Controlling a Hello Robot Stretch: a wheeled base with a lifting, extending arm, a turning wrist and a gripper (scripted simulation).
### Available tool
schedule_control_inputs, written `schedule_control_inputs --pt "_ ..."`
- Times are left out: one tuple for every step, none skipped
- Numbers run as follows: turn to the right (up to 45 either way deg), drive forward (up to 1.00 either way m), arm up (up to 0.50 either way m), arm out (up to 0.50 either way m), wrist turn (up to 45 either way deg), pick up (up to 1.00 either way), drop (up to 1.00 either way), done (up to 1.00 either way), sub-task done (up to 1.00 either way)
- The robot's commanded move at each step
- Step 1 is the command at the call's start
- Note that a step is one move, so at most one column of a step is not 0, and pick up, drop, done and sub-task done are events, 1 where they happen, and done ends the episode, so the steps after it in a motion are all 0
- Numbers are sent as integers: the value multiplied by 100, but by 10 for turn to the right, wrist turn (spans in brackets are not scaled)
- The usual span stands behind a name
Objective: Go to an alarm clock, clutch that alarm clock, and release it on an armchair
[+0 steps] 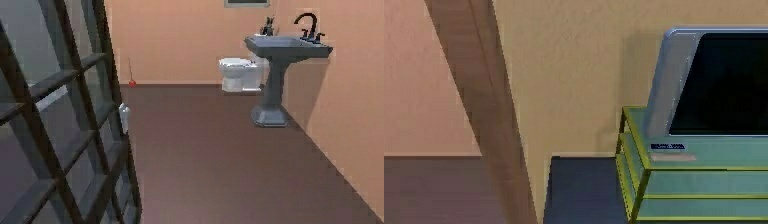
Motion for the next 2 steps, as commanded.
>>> schedule_control_inputs --pt "0 100 0 0 0 0 0 0 0" --pt "-30 0 0 0 0 0 0 0 0"
